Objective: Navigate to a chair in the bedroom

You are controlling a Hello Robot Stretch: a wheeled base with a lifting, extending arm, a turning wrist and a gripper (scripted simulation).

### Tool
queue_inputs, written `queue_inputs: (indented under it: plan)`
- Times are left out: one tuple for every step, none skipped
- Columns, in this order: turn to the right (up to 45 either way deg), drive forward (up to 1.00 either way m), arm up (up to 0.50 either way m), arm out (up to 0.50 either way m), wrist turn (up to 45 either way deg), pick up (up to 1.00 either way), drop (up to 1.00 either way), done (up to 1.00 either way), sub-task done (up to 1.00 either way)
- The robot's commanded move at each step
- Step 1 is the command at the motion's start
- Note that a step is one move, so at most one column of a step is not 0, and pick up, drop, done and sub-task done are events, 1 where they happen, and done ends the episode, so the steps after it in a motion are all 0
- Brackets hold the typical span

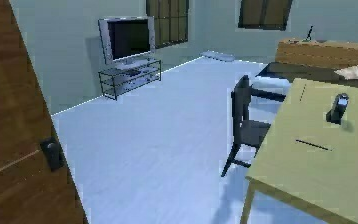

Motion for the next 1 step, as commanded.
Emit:
queue_inputs:
  plan:
    - [0.0, 0.55, 0.00, 0.00, 0.0, 0.00, 0.00, 0.00, 0.00]
